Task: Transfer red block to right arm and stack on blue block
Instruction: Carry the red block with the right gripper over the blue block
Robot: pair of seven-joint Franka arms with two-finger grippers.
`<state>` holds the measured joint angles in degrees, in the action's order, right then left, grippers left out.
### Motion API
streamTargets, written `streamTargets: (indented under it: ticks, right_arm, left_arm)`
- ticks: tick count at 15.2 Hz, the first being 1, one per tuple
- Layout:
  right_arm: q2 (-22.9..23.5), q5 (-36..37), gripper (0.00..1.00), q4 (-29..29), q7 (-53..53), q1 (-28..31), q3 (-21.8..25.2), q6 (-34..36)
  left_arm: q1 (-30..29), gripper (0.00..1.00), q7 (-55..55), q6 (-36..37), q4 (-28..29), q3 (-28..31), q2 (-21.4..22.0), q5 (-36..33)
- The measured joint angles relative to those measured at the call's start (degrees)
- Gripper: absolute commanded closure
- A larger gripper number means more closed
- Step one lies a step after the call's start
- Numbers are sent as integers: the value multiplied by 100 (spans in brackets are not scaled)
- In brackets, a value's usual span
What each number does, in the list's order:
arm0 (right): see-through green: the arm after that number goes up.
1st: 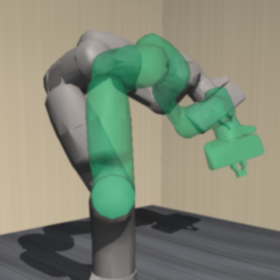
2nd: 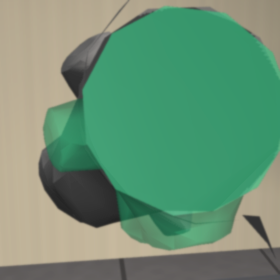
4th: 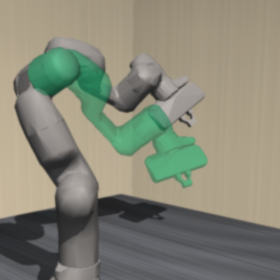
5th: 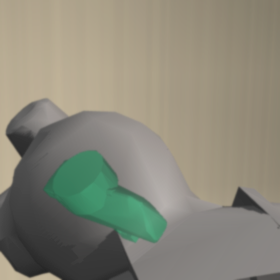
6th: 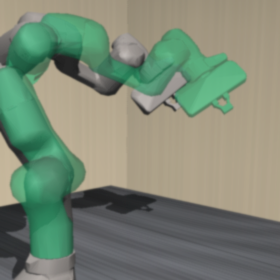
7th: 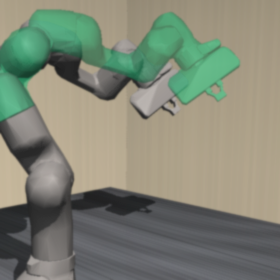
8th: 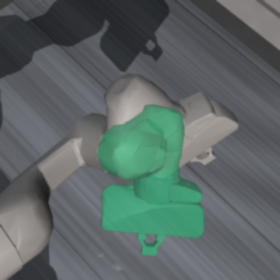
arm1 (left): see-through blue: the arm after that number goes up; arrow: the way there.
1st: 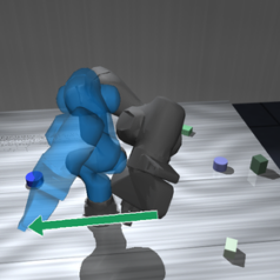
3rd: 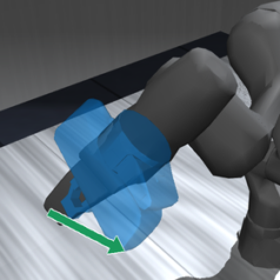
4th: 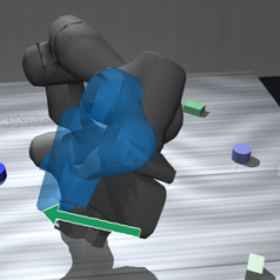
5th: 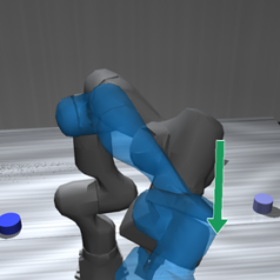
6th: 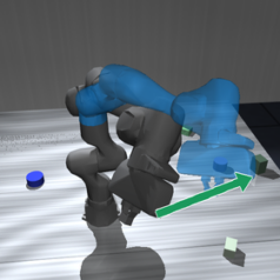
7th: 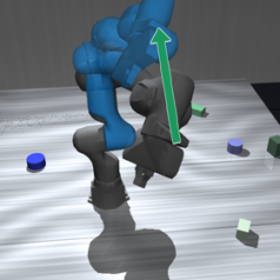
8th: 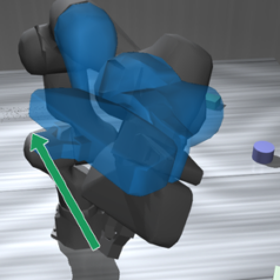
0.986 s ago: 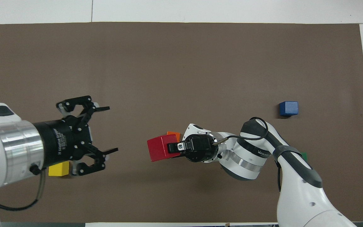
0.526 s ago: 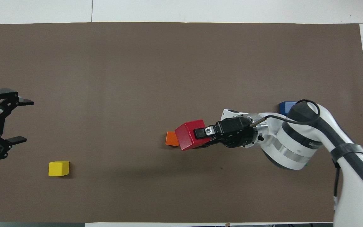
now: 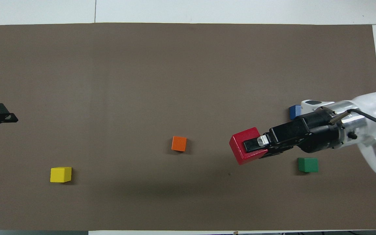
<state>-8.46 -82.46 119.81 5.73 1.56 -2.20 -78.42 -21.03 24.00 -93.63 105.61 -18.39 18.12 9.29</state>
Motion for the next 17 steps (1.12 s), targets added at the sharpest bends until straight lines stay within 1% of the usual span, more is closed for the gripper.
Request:
streamTargets:
  ticks: [3, 5, 8, 10, 11, 13, 15, 17]
  right_arm:
    - [-210, 1726, 100, -639, -366, 46, 1, -91]
    - [-248, 2732, 100, -894, -376, 45, -1, -150]
    - [-247, 4247, 100, -1146, -354, 33, -25, -447]
    - [-246, 5184, 100, -1226, -354, 6, -89, -782]
    - [-244, 5763, 100, -1234, -354, -71, -109, -998]
    - [-218, 6818, 100, -1200, -405, -364, -124, -1433]
    - [-187, 7448, 100, -1115, -453, -517, -155, -1730]
    - [-164, 7916, 100, -923, -453, -532, -167, -2089]
  left_arm:
    - [123, 0, -774, 431, -440, -26, -351, -242]
    - [229, 0, -992, 569, -541, -35, -459, -307]
    - [459, 0, -1147, 848, -593, -38, -582, -470]
    - [612, 0, -1321, 1150, -735, -38, -686, -665]
    - [645, 0, -1472, 1216, -800, -21, -721, -755]
    - [757, 0, -1695, 1230, -872, 88, -817, -802]
    - [1107, 0, -1733, 1202, -938, 418, -965, -806]
    - [1656, 0, -1744, 1202, -1057, 976, -1094, -808]
